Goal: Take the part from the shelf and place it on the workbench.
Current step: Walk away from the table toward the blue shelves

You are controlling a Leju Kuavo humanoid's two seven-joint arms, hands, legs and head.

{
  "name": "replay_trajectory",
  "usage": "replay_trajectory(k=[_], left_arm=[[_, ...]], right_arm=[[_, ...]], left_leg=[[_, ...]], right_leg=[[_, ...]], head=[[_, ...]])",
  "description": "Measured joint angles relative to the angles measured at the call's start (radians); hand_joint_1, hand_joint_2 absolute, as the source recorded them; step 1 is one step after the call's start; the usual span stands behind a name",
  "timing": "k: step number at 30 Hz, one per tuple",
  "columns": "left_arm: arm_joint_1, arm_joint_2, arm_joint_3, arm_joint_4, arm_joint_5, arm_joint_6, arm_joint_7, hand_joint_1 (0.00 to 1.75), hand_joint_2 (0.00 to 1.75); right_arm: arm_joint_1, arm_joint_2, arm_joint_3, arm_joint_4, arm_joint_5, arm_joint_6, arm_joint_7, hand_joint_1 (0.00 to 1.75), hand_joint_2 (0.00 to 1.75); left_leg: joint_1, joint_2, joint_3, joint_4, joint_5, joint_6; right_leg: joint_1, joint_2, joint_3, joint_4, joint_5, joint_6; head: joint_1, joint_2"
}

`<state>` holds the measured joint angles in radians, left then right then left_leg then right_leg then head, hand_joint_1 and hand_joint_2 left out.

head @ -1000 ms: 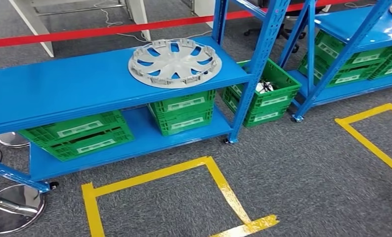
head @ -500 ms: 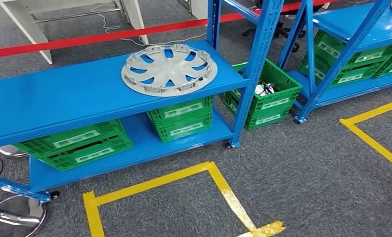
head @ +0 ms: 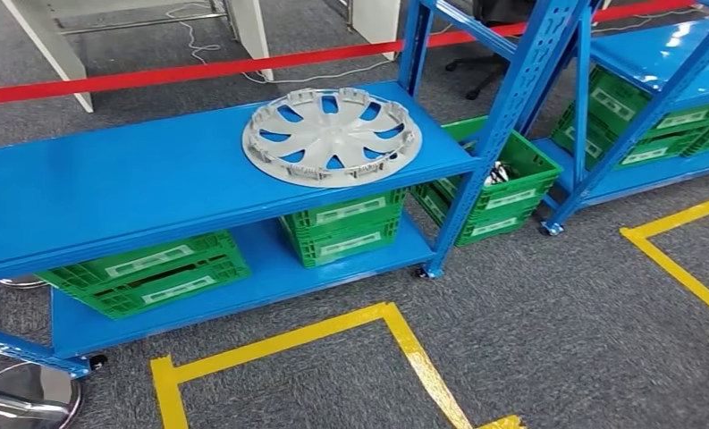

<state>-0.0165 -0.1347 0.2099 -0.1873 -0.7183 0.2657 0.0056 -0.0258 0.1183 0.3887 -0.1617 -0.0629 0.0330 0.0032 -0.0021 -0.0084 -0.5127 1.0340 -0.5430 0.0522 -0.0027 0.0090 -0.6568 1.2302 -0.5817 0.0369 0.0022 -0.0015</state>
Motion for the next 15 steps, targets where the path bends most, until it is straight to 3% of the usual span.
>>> replay_trajectory(k=[2,3,5,8,10,12,13,14,15], left_arm=[[0.001,0.0,0.0,0.0,0.0,0.0,0.0,0.0,0.0],[0.0,-0.001,0.0,0.001,0.001,0.0,-0.001,0.0,0.0],[-0.002,0.0,0.0,0.001,0.001,0.0,-0.002,0.0,0.0],[-0.004,0.001,0.001,0.001,0.002,0.0,-0.003,0.0,0.0],[-0.004,0.002,0.002,0.001,0.002,0.0,-0.003,0.0,0.0],[-0.002,0.002,0.004,0.001,0.003,0.0,-0.003,0.0,0.0],[-0.001,0.002,0.005,0.001,0.004,0.0,-0.003,0.0,0.0],[0.001,0.003,0.005,0.001,0.004,0.0,-0.003,0.0,0.0],[0.002,0.004,0.006,0.001,0.004,0.0,-0.003,0.0,0.0]], right_arm=[[0.0,0.0,0.0,0.001,0.0,0.001,0.003,0.0,0.0],[0.0,0.0,0.0,0.001,0.0,0.002,0.004,0.0,0.0],[0.001,0.0,0.0,0.001,0.001,0.004,0.005,0.0,0.0],[0.001,0.002,0.0,-0.001,0.002,0.005,0.004,0.0,0.0],[0.003,0.003,0.0,-0.001,0.003,0.005,0.005,0.0,0.0],[0.005,0.003,0.0,-0.001,0.005,0.005,0.006,0.0,0.0],[0.006,0.003,0.0,-0.001,0.006,0.006,0.006,0.0,0.0],[0.007,0.003,0.0,-0.001,0.007,0.006,0.006,0.0,0.0],[0.008,0.003,0.0,-0.001,0.008,0.006,0.006,0.0,0.0]], left_leg=[[-0.004,-0.004,0.018,0.0,-0.018,-0.005],[-0.006,-0.004,0.02,0.001,-0.024,-0.009],[-0.009,-0.004,0.019,-0.002,-0.029,-0.018],[-0.01,-0.002,0.016,0.018,-0.049,-0.034],[-0.004,-0.001,-0.034,0.119,-0.091,-0.048],[0.005,0.0,-0.113,0.243,-0.122,-0.058],[0.009,0.0,-0.139,0.27,-0.112,-0.061],[0.012,0.0,-0.15,0.263,-0.081,-0.063],[0.014,0.0,-0.144,0.218,-0.031,-0.064]], right_leg=[[0.003,-0.001,0.04,-0.112,0.072,-0.01],[0.004,-0.001,0.056,-0.148,0.082,-0.015],[0.007,0.001,0.07,-0.173,0.071,-0.023],[-0.003,0.0,0.086,-0.192,0.064,-0.035],[-0.008,-0.005,0.104,-0.202,0.057,-0.042],[-0.008,-0.007,0.118,-0.204,0.046,-0.045],[-0.009,-0.006,0.126,-0.204,0.04,-0.045],[-0.01,-0.004,0.136,-0.204,0.032,-0.043],[-0.011,-0.002,0.149,-0.204,0.023,-0.04]], head=[[-0.001,0.0],[-0.002,0.0],[-0.002,0.0],[-0.005,0.0],[-0.009,0.0],[-0.011,0.0],[-0.011,0.0],[-0.011,0.0],[-0.011,0.0]])
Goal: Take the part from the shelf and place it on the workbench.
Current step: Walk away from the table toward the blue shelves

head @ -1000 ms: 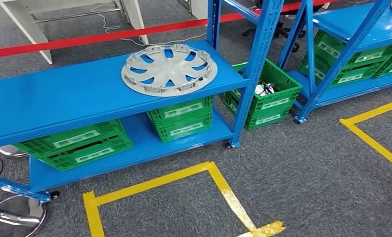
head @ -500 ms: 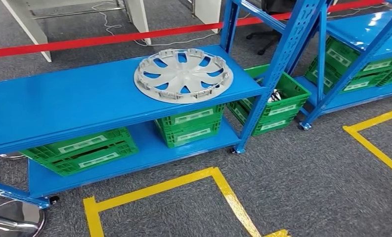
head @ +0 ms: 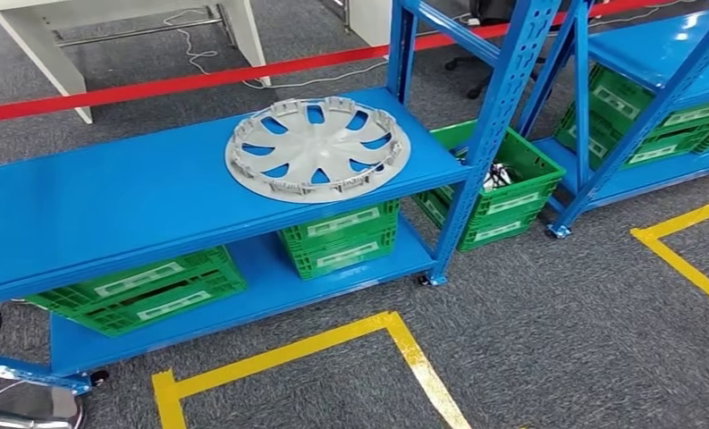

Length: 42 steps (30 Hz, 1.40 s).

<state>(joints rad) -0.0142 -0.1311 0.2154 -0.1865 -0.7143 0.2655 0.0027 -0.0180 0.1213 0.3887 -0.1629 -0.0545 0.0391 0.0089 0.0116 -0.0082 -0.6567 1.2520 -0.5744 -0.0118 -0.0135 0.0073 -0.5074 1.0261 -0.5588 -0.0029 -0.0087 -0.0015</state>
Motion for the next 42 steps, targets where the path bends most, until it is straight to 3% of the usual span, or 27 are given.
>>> replay_trajectory(k=[2,3,5,8,10,12,13,14,16,17,18,22,24,25,27,28,29,30,32,33,35,39,40,42], left_arm=[[0.002,0.001,0.0,0.0,0.0,0.0,0.0,0.0,0.0],[0.002,0.001,0.0,0.001,0.0,0.0,0.0,0.0,0.0],[0.001,0.002,0.001,0.002,0.0,0.0,0.001,0.0,0.0],[0.003,0.002,0.001,0.002,-0.001,0.0,0.003,0.0,0.0],[0.001,0.002,0.002,0.002,-0.002,0.0,0.003,0.0,0.0],[-0.001,0.002,0.002,0.002,-0.004,0.0,0.004,0.0,0.0],[-0.001,0.002,0.002,0.002,-0.005,-0.001,0.005,0.0,0.0],[0.0,0.003,0.002,0.002,-0.005,-0.001,0.006,0.0,0.0],[0.002,0.002,0.002,0.002,-0.007,-0.002,0.007,0.0,0.0],[0.002,0.002,0.002,0.002,-0.007,-0.002,0.008,0.0,0.0],[0.002,0.002,0.002,0.002,-0.008,-0.002,0.009,0.0,0.0],[-0.004,0.002,0.002,0.002,-0.008,-0.003,0.012,0.0,0.0],[-0.007,0.003,0.002,0.002,-0.008,-0.003,0.012,0.0,0.0],[-0.007,0.003,0.002,0.002,-0.007,-0.003,0.012,0.0,0.0],[-0.007,0.003,0.002,0.002,-0.005,-0.003,0.012,0.0,0.0],[-0.005,0.003,0.002,0.002,-0.005,-0.003,0.012,0.0,0.0],[-0.004,0.003,0.002,0.002,-0.004,-0.003,0.012,0.0,0.0],[-0.003,0.003,0.002,0.002,-0.004,-0.003,0.012,0.0,0.0],[-0.001,0.003,0.002,0.002,-0.005,-0.002,0.012,0.0,0.0],[-0.001,0.003,0.002,0.002,-0.005,-0.002,0.012,0.0,0.0],[-0.002,0.003,0.002,0.002,-0.006,-0.001,0.011,0.0,0.0],[0.0,0.003,0.003,0.002,-0.008,0.0,0.011,0.0,0.0],[-0.001,0.002,0.003,0.002,-0.008,0.0,0.011,0.0,0.0],[-0.003,0.002,0.003,0.002,-0.009,0.0,0.011,0.0,0.0]], right_arm=[[0.001,0.0,0.0,0.0,0.002,0.0,0.001,0.0,0.0],[0.002,0.0,0.0,0.001,0.002,0.0,0.001,0.0,0.0],[0.002,0.0,0.0,0.001,0.003,0.001,0.002,0.0,0.0],[0.002,-0.001,0.0,0.001,0.003,0.001,0.003,0.0,0.0],[0.001,-0.002,0.0,0.001,0.003,0.001,0.001,0.0,0.0],[-0.002,-0.002,0.0,0.001,0.003,0.001,-0.004,0.0,0.0],[-0.005,-0.002,0.0,0.001,0.002,0.001,-0.005,0.0,0.0],[-0.007,-0.002,0.0,0.001,0.002,0.001,-0.006,0.0,0.0],[-0.011,-0.002,0.0,0.001,0.002,0.003,-0.003,0.0,0.0],[-0.011,-0.002,0.0,0.001,0.002,0.005,-0.001,0.0,0.0],[-0.011,-0.003,0.0,0.001,0.003,0.007,0.0,0.0,0.0],[-0.011,-0.003,0.0,0.001,0.002,0.014,0.001,0.0,0.0],[-0.011,-0.003,0.0,0.001,0.002,0.015,0.002,0.0,0.0],[-0.011,-0.002,0.0,0.0,0.002,0.015,0.003,0.0,0.0],[-0.009,-0.003,0.0,0.001,0.001,0.014,0.005,0.0,0.0],[-0.009,-0.003,0.0,0.001,0.001,0.014,0.006,0.0,0.0],[-0.008,-0.003,0.0,0.001,0.0,0.014,0.006,0.0,0.0],[-0.007,-0.003,0.0,0.001,0.0,0.014,0.006,0.0,0.0],[-0.005,-0.003,0.0,0.001,-0.001,0.014,0.007,0.0,0.0],[-0.003,-0.003,0.0,0.002,-0.002,0.015,0.007,0.0,0.0],[-0.002,-0.003,0.0,0.002,-0.005,0.015,0.007,0.0,0.0],[-0.002,-0.004,0.0,0.002,-0.008,0.015,0.007,0.0,0.0],[-0.003,-0.004,0.0,0.002,-0.009,0.015,0.006,0.0,0.0],[-0.006,-0.005,0.0,0.002,-0.011,0.016,0.003,0.0,0.0]], left_leg=[[-0.001,0.001,0.034,-0.11,0.083,0.002],[-0.003,0.002,0.051,-0.153,0.096,0.006],[-0.009,0.003,0.066,-0.18,0.081,0.017],[-0.004,0.003,0.086,-0.206,0.073,0.037],[-0.002,0.005,0.1,-0.217,0.069,0.05],[-0.004,0.006,0.109,-0.219,0.06,0.058],[-0.005,0.006,0.117,-0.219,0.053,0.06],[-0.006,0.005,0.127,-0.218,0.046,0.06],[-0.006,0.002,0.153,-0.218,0.028,0.057],[-0.008,0.0,0.164,-0.218,0.018,0.053],[-0.01,-0.001,0.17,-0.217,0.009,0.048],[-0.014,0.002,0.175,-0.22,-0.005,0.032],[-0.014,0.003,0.165,-0.186,-0.026,0.022],[-0.012,0.003,0.141,-0.14,-0.046,0.016],[-0.007,0.004,0.062,-0.004,-0.09,0.007],[-0.005,0.004,0.024,0.049,-0.096,0.005],[-0.004,0.004,-0.001,0.071,-0.081,0.004],[-0.004,0.004,-0.009,0.055,-0.044,0.005],[-0.004,0.004,0.017,-0.054,0.054,0.011],[-0.006,0.004,0.034,-0.106,0.085,0.015],[-0.011,0.004,0.058,-0.164,0.086,0.024],[-0.006,0.003,0.083,-0.206,0.074,0.041],[-0.004,0.004,0.091,-0.214,0.074,0.047],[-0.005,0.006,0.101,-0.218,0.068,0.056]], right_leg=[[-0.001,0.002,0.02,-0.001,-0.018,0.009],[0.0,0.002,0.025,-0.002,-0.026,0.015],[0.002,0.002,0.027,-0.009,-0.032,0.026],[0.003,0.001,0.033,-0.004,-0.046,0.039],[0.005,0.001,-0.019,0.087,-0.086,0.043],[0.008,0.002,-0.108,0.224,-0.125,0.044],[0.009,0.002,-0.141,0.265,-0.122,0.044],[0.011,0.002,-0.158,0.27,-0.098,0.043],[0.012,0.0,-0.14,0.175,-0.001,0.038],[0.014,-0.001,-0.122,0.119,0.038,0.036],[0.014,-0.001,-0.101,0.069,0.056,0.032],[0.013,0.004,-0.071,0.027,0.041,0.014],[0.007,0.002,-0.061,0.02,0.035,0.004],[0.005,-0.001,-0.054,0.018,0.032,0.0],[0.004,-0.003,-0.045,0.017,0.022,-0.007],[0.004,-0.002,-0.039,0.017,0.017,-0.007],[0.004,0.0,-0.032,0.017,0.011,-0.007],[0.004,0.002,-0.022,0.017,0.004,-0.005],[0.003,0.004,-0.001,0.016,-0.012,0.0],[0.005,0.004,0.006,0.014,-0.019,0.005],[0.007,0.004,0.007,0.009,-0.028,0.014],[0.009,0.002,0.004,0.018,-0.042,0.032],[0.01,0.002,-0.017,0.059,-0.06,0.036],[0.012,0.002,-0.099,0.191,-0.106,0.04]], head=[[0.0,0.0],[-0.001,0.0],[-0.002,0.0],[-0.001,0.0],[0.002,0.0],[0.004,0.0],[0.004,0.0],[0.004,0.0],[0.004,0.0],[0.004,0.0],[0.006,0.0],[0.006,0.0],[0.003,0.0],[0.001,0.0],[-0.001,0.0],[-0.001,0.0],[-0.001,0.0],[-0.001,0.0],[-0.001,0.0],[-0.001,0.0],[0.0,0.0],[0.003,0.0],[0.005,0.0],[0.006,0.0]])
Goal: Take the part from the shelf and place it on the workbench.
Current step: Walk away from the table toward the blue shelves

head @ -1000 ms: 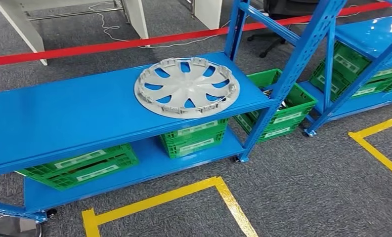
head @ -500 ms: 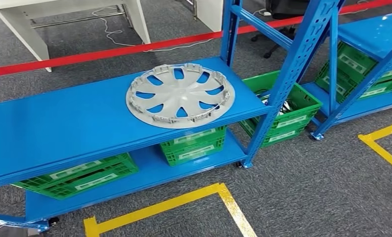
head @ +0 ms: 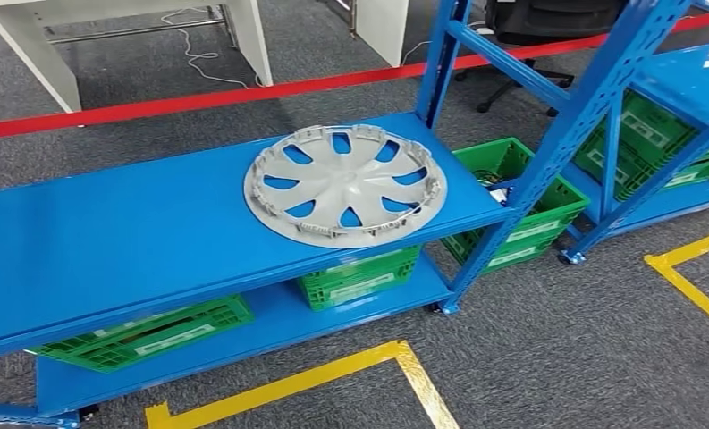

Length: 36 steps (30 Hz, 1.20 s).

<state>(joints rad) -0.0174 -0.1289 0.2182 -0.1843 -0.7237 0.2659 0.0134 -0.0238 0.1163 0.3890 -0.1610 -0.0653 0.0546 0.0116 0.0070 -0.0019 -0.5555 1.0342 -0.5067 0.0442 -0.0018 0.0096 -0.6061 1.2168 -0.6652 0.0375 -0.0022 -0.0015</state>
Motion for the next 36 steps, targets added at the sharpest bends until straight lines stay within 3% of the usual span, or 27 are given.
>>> replay_trajectory(k=[1,2,3,5,6,7,9,12,14,16,17,18,19,21,23,24,26,28,30,32,33,34,36], left_arm=[[-0.001,0.0,0.0,0.0,0.0,0.0,0.0,0.0,0.0],[-0.001,0.0,0.0,0.0,-0.001,0.0,0.0,0.0,0.0],[0.0,0.0,0.0,0.0,-0.001,0.0,0.002,0.0,0.0],[0.001,-0.001,0.0,0.0,-0.001,-0.001,0.006,0.0,0.0],[0.0,-0.001,0.0,0.0,-0.002,-0.002,0.007,0.0,0.0],[-0.002,-0.001,0.0,0.001,-0.003,-0.003,0.007,0.0,0.0],[-0.006,-0.001,0.0,0.001,-0.006,-0.004,0.007,0.0,0.0],[-0.007,-0.001,0.0,0.001,-0.01,-0.003,0.007,0.0,0.0],[-0.007,0.0,0.0,0.001,-0.01,-0.003,0.007,0.0,0.0],[-0.006,0.0,0.0,0.001,-0.011,-0.003,0.007,0.0,0.0],[-0.005,0.0,0.0,0.001,-0.012,-0.003,0.007,0.0,0.0],[-0.003,0.0,0.0,0.001,-0.012,-0.004,0.007,0.0,0.0],[-0.002,0.0,0.0,0.001,-0.013,-0.005,0.007,0.0,0.0],[-0.003,0.0,0.0,0.001,-0.016,-0.007,0.008,0.0,0.0],[-0.009,0.001,0.0,0.001,-0.018,-0.008,0.011,0.0,0.0],[-0.011,0.002,0.0,0.001,-0.019,-0.01,0.013,0.0,0.0],[-0.009,0.002,0.0,0.001,-0.019,-0.012,0.016,0.0,0.0],[-0.006,0.001,0.0,0.001,-0.019,-0.014,0.018,0.0,0.0],[-0.007,0.0,0.0,0.001,-0.019,-0.016,0.019,0.0,0.0],[-0.008,-0.001,0.0,0.001,-0.019,-0.017,0.019,0.0,0.0],[-0.007,-0.001,0.0,0.001,-0.019,-0.017,0.019,0.0,0.0],[-0.006,-0.002,0.0,0.001,-0.019,-0.017,0.019,0.0,0.0],[-0.006,-0.002,0.0,0.001,-0.019,-0.018,0.019,0.0,0.0]], right_arm=[[-0.003,0.0,0.0,0.0,-0.001,0.0,-0.002,0.0,0.0],[-0.005,0.0,0.0,0.0,-0.002,0.001,-0.003,0.0,0.0],[-0.007,0.0,0.0,0.0,-0.002,0.002,-0.004,0.0,0.0],[-0.01,-0.001,0.0,0.0,-0.001,0.008,-0.004,0.0,0.0],[-0.009,-0.002,0.0,0.0,0.0,0.011,-0.004,0.0,0.0],[-0.008,-0.003,0.0,0.001,0.001,0.015,-0.005,0.0,0.0],[-0.007,-0.004,0.0,0.001,0.003,0.02,-0.009,0.0,0.0],[-0.008,-0.004,0.0,0.001,0.004,0.026,-0.011,0.0,0.0],[-0.006,-0.004,0.0,0.001,0.004,0.027,-0.01,0.0,0.0],[-0.004,-0.005,0.0,0.003,0.004,0.027,-0.008,0.0,0.0],[-0.004,-0.005,0.0,0.003,0.004,0.027,-0.006,0.0,0.0],[-0.004,-0.006,0.0,0.003,0.003,0.029,-0.005,0.0,0.0],[-0.004,-0.006,0.0,0.003,0.002,0.031,-0.003,0.0,0.0],[-0.002,-0.006,0.0,0.004,-0.002,0.036,0.002,0.0,0.0],[0.0,-0.006,0.0,0.004,-0.004,0.04,0.004,0.0,0.0],[0.001,-0.006,0.0,0.005,-0.004,0.041,0.005,0.0,0.0],[0.001,-0.008,0.0,0.005,-0.004,0.043,0.006,0.0,0.0],[0.001,-0.011,0.0,0.005,-0.004,0.048,0.004,0.0,0.0],[-0.003,-0.013,0.0,0.005,-0.005,0.056,0.001,0.0,0.0],[-0.008,-0.014,0.0,0.005,-0.005,0.06,-0.002,0.0,0.0],[-0.01,-0.014,0.0,0.005,-0.006,0.061,-0.003,0.0,0.0],[-0.012,-0.015,0.0,0.005,-0.006,0.061,-0.002,0.0,0.0],[-0.011,-0.015,0.0,0.005,-0.005,0.061,0.001,0.0,0.0]], left_leg=[[-0.001,0.0,0.006,0.0,-0.005,0.002],[-0.001,0.0,0.014,0.0,-0.011,0.003],[-0.001,-0.001,0.025,0.0,-0.018,0.003],[-0.001,-0.007,0.047,0.0,-0.035,-0.002],[-0.002,-0.011,0.054,0.002,-0.044,-0.008],[-0.003,-0.016,0.055,0.004,-0.05,-0.014],[-0.004,-0.023,0.053,0.004,-0.053,-0.024],[-0.003,-0.024,0.049,0.018,-0.066,-0.039],[-0.001,-0.015,0.006,0.108,-0.11,-0.05],[0.001,-0.01,-0.068,0.239,-0.157,-0.057],[0.001,-0.01,-0.094,0.278,-0.159,-0.058],[0.001,-0.009,-0.103,0.28,-0.141,-0.057],[0.0,-0.005,-0.094,0.246,-0.105,-0.053],[-0.007,0.033,-0.046,0.118,-0.027,-0.039],[-0.018,0.074,-0.014,0.028,0.003,-0.025],[-0.022,0.079,-0.013,0.016,-0.001,-0.021],[-0.019,0.058,-0.011,0.001,0.007,-0.014],[-0.011,0.037,-0.002,-0.015,0.019,-0.004],[-0.006,0.017,0.001,-0.021,0.026,0.003],[-0.006,-0.007,0.001,-0.021,0.026,0.003],[-0.005,-0.02,0.003,-0.02,0.026,0.003],[-0.004,-0.035,0.005,-0.019,0.025,0.002],[-0.002,-0.065,0.006,-0.014,0.021,-0.005]], right_leg=[[0.001,0.0,-0.041,0.059,-0.012,0.001],[0.001,0.0,-0.068,0.09,-0.004,0.002],[0.001,0.0,-0.077,0.084,0.025,0.002],[-0.001,0.003,-0.05,-0.023,0.122,0.0],[-0.002,0.012,-0.028,-0.079,0.157,-0.001],[-0.003,0.019,-0.01,-0.123,0.174,-0.004],[-0.003,0.029,0.006,-0.151,0.168,-0.011],[-0.007,0.014,0.016,-0.164,0.161,-0.027],[-0.01,-0.005,0.025,-0.169,0.156,-0.038],[-0.008,-0.023,0.031,-0.17,0.15,-0.045],[-0.008,-0.031,0.034,-0.17,0.147,-0.047],[-0.007,-0.039,0.038,-0.17,0.144,-0.047],[-0.006,-0.046,0.043,-0.17,0.141,-0.047],[-0.002,-0.062,0.054,-0.171,0.135,-0.045],[0.003,-0.079,0.06,-0.172,0.129,-0.037],[0.005,-0.089,0.061,-0.175,0.129,-0.033],[0.006,-0.102,0.067,-0.182,0.127,-0.023],[0.005,-0.068,0.054,-0.152,0.103,-0.012],[0.004,-0.02,0.002,-0.044,0.048,-0.004],[0.005,-0.008,-0.053,0.069,0.012,0.001],[0.005,-0.007,-0.061,0.083,0.02,0.003],[0.004,-0.005,-0.051,0.056,0.049,0.004],[-0.005,0.025,0.004,-0.07,0.121,0.009]], head=[[0.0,0.0],[0.0,0.0],[0.0,0.0],[0.0,0.0],[0.0,0.0],[0.0,0.0],[-0.001,0.0],[-0.003,0.0],[-0.005,0.0],[-0.005,0.0],[-0.005,0.0],[-0.005,0.0],[-0.006,0.0],[-0.005,0.0],[-0.005,0.0],[-0.005,0.0],[-0.005,0.0],[-0.001,0.0],[0.003,0.0],[0.004,0.0],[0.004,0.0],[0.004,0.0],[0.004,0.0]])
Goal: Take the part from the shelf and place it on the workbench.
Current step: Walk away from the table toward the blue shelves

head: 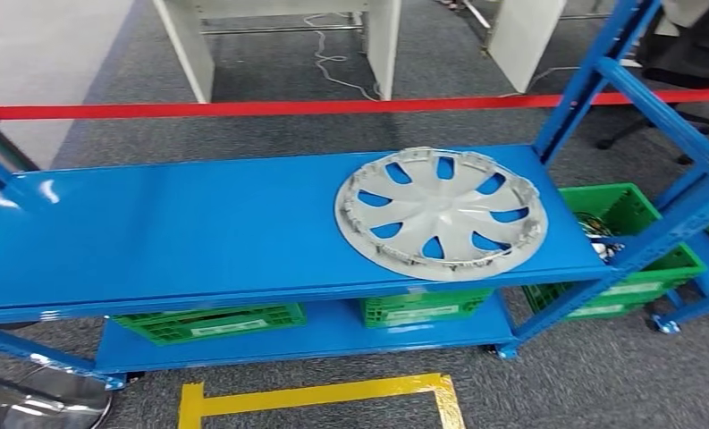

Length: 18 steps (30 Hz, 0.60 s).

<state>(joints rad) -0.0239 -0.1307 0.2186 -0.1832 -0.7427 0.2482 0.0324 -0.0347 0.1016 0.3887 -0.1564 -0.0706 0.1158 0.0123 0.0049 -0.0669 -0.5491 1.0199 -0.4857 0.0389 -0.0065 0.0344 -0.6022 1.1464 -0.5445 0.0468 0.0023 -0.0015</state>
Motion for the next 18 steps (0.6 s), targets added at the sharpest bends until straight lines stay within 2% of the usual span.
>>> replay_trajectory(k=[1,2,3,5,6,7,9,10,11,12,13,14,16,17,18], left_arm=[[-0.001,0.0,0.0,0.0,0.0,0.0,0.0,0.0,0.0],[-0.002,0.0,0.0,0.0,0.0,0.0,0.0,0.0,0.0],[-0.001,0.001,0.0,0.0,0.0,0.0,0.0,0.0,0.0],[0.002,0.002,0.0,0.0,-0.002,-0.001,0.0,0.0,0.0],[0.004,0.003,0.0,0.0,-0.003,-0.001,0.0,0.0,0.0],[0.004,0.003,0.0,0.0,-0.005,-0.001,0.001,0.0,0.0],[0.001,0.002,0.0,0.0,-0.007,-0.001,0.002,0.0,0.0],[-0.001,0.002,0.0,0.0,-0.008,-0.001,0.002,0.0,0.0],[0.0,0.002,0.0,0.0,-0.008,-0.001,0.002,0.0,0.0],[0.001,0.002,0.0,0.0,-0.007,-0.001,0.002,0.0,0.0],[0.003,0.002,0.0,0.0,-0.007,-0.001,0.003,0.0,0.0],[0.004,0.002,0.0,0.0,-0.007,-0.001,0.004,0.0,0.0],[0.003,0.003,0.001,0.0,-0.008,0.001,0.012,0.0,0.0],[0.002,0.003,0.002,0.0,-0.01,0.002,0.018,0.0,0.44],[0.001,0.003,0.002,0.0,-0.011,0.002,0.025,0.0,0.87]], right_arm=[[0.001,0.0,0.0,0.0,0.0,0.0,0.001,0.0,0.0],[0.002,0.0,0.0,0.0,0.0,0.001,0.002,0.0,0.0],[0.002,0.0,0.0,0.0,0.001,0.002,0.002,0.0,0.0],[0.001,0.0,0.0,0.0,0.001,0.005,0.002,0.0,0.0],[0.001,0.0,0.0,-0.001,0.001,0.006,0.002,0.0,0.0],[0.002,0.0,0.0,-0.001,0.001,0.006,0.002,0.0,0.0],[0.007,0.0,0.0,-0.001,0.0,0.005,-0.003,0.0,0.0],[0.01,0.0,0.0,-0.001,-0.002,0.004,-0.007,0.0,0.0],[0.012,0.0,0.0,-0.001,-0.003,0.001,-0.01,0.0,0.0],[0.013,0.0,0.0,-0.001,-0.004,-0.003,-0.012,0.0,0.0],[0.013,0.0,0.0,-0.001,-0.004,-0.009,-0.01,0.0,0.0],[0.012,0.0,0.0,-0.001,-0.003,-0.018,-0.005,0.0,0.0],[0.009,0.005,0.0,-0.001,0.0,-0.045,0.017,0.0,0.87],[0.007,0.008,0.0,-0.002,0.0,-0.06,0.031,0.0,1.31],[0.005,0.011,0.0,-0.002,0.0,-0.073,0.046,0.0,1.75]], left_leg=[[0.0,-0.014,-0.002,0.006,-0.003,-0.006],[0.0,-0.026,-0.006,0.01,-0.003,-0.012],[-0.001,-0.037,-0.01,0.012,-0.002,-0.018],[0.001,-0.054,-0.017,0.013,0.001,-0.028],[0.001,-0.048,-0.021,0.019,-0.003,-0.032],[0.0,-0.03,-0.031,0.043,-0.018,-0.036],[-0.002,0.027,-0.081,0.15,-0.074,-0.045],[0.0,0.046,-0.114,0.22,-0.105,-0.048],[0.001,0.054,-0.14,0.274,-0.123,-0.05],[0.002,0.057,-0.151,0.299,-0.122,-0.049],[0.001,0.058,-0.144,0.284,-0.102,-0.046],[0.0,0.059,-0.119,0.232,-0.066,-0.041],[-0.006,0.065,-0.055,0.096,-0.007,-0.022],[-0.01,0.069,-0.032,0.048,0.005,-0.015],[-0.012,0.072,-0.021,0.022,0.006,-0.015]], right_leg=[[-0.005,0.022,0.026,-0.06,0.019,0.001],[-0.008,0.039,0.044,-0.097,0.026,-0.002],[-0.008,0.048,0.052,-0.109,0.022,-0.007],[-0.007,0.03,0.059,-0.113,0.023,-0.022],[-0.008,0.019,0.06,-0.114,0.024,-0.029],[-0.01,0.008,0.062,-0.116,0.024,-0.035],[-0.008,-0.016,0.064,-0.118,0.021,-0.045],[-0.006,-0.028,0.064,-0.118,0.02,-0.048],[-0.004,-0.037,0.065,-0.118,0.018,-0.05],[-0.003,-0.044,0.065,-0.117,0.018,-0.051],[-0.001,-0.049,0.066,-0.117,0.017,-0.051],[0.0,-0.052,0.069,-0.117,0.016,-0.051],[0.004,-0.055,0.072,-0.118,0.014,-0.049],[0.006,-0.057,0.072,-0.118,0.013,-0.047],[0.008,-0.058,0.071,-0.117,0.011,-0.045]], head=[[0.001,0.0],[0.001,0.0],[0.002,0.0],[0.002,0.0],[0.002,0.0],[-0.001,0.0],[-0.006,0.0],[-0.007,0.0],[-0.007,0.0],[-0.007,0.0],[-0.007,0.0],[-0.007,0.0],[-0.007,0.0],[-0.007,0.0],[-0.007,0.0]])
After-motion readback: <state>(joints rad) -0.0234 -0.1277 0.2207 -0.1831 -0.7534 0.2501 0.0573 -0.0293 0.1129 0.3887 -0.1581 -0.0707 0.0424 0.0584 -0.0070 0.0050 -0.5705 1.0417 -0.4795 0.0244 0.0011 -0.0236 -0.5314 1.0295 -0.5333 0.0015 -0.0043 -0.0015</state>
